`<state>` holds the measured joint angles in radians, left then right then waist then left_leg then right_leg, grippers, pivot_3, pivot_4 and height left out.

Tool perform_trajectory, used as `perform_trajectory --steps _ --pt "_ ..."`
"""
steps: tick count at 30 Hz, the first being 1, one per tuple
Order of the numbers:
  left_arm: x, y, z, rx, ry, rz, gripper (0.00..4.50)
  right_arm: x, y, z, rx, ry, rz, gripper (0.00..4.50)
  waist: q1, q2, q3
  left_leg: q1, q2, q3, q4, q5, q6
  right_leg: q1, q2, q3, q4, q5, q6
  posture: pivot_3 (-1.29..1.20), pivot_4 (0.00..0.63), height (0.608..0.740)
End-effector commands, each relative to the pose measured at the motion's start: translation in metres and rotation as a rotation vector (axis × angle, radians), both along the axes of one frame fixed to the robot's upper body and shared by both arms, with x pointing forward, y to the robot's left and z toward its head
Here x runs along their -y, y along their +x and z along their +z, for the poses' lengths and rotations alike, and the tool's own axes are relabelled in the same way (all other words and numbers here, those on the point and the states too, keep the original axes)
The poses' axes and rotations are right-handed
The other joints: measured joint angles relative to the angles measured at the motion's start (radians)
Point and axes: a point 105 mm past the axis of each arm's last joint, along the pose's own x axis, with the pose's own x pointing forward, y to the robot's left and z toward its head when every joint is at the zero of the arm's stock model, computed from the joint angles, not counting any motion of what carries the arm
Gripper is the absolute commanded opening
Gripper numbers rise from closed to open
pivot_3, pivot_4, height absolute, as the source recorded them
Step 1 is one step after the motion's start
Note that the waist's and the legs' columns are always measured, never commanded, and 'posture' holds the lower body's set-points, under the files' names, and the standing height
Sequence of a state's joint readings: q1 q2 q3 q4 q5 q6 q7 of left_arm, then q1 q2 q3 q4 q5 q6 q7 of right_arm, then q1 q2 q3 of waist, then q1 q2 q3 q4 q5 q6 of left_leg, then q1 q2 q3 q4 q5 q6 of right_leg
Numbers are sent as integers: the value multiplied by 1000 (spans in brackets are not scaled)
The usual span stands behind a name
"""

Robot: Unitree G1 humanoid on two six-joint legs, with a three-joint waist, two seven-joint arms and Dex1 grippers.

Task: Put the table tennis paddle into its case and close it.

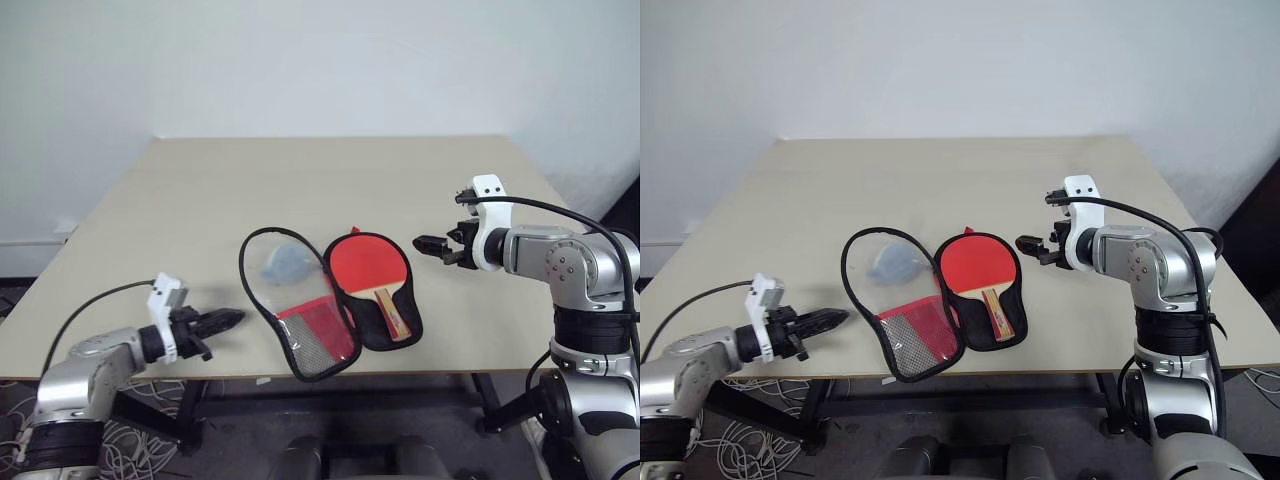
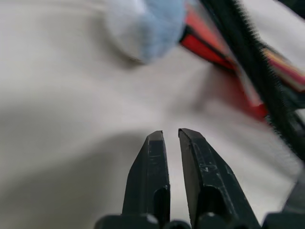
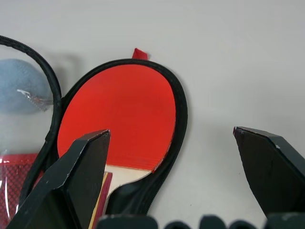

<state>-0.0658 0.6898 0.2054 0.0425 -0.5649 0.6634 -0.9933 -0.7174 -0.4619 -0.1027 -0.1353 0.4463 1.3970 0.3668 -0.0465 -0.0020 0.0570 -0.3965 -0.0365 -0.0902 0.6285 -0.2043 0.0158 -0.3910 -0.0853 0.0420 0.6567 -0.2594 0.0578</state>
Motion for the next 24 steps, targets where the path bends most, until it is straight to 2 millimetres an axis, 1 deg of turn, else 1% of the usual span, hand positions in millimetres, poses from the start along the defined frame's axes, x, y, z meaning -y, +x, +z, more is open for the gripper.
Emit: perform_trajectory --steps 1,3,6,8,10,15,17,18,20,24 --pt "28 12 21 59 -56 -41 399 7 8 26 99 6 -25 4500 0 0 0 0 0 0 0 0 0 0 0 0 0 0 0 0 0 734" --pt "41 15 28 81 -89 -51 399 8 9 28 106 7 -28 4500 0 0 0 0 -1 0 0 0 0 1 1 0 0 0 0 0 0 734" --pt "73 7 41 97 -172 -159 399 10 11 30 115 7 -34 4500 0 0 0 0 -3 0 0 0 0 2 1 0 0 0 0 0 0 734" --pt "92 4 46 99 -201 -212 399 12 14 31 122 3 -43 4500 0 0 0 0 -4 1 0 0 0 2 1 1 0 0 0 0 0 734" --pt "105 11 47 106 -214 -205 399 15 17 33 131 1 -52 4500 0 0 0 0 -5 1 0 0 0 2 1 1 0 0 0 0 0 734" --pt "149 29 43 123 -218 -208 399 17 22 37 149 10 -68 4500 0 -1 0 0 -6 1 1 1 1 3 1 0 0 0 0 0 0 734" --pt "165 33 42 145 -200 -220 399 17 22 38 154 15 -73 4500 0 -1 0 0 -6 2 1 1 1 3 1 0 0 0 0 0 0 734" --pt "169 34 42 153 -194 -226 399 17 23 38 156 16 -75 4500 0 -1 0 0 -6 3 1 1 1 4 1 0 0 0 0 0 0 734" --pt "171 34 39 152 -179 -220 399 17 23 38 158 19 -81 4500 -1 -1 0 0 -6 5 1 1 1 3 2 1 0 0 0 0 0 734" --pt "162 28 38 115 -198 -228 399 18 22 35 154 24 -90 4500 0 -1 0 0 -5 5 1 1 1 3 3 1 1 0 0 0 0 734"
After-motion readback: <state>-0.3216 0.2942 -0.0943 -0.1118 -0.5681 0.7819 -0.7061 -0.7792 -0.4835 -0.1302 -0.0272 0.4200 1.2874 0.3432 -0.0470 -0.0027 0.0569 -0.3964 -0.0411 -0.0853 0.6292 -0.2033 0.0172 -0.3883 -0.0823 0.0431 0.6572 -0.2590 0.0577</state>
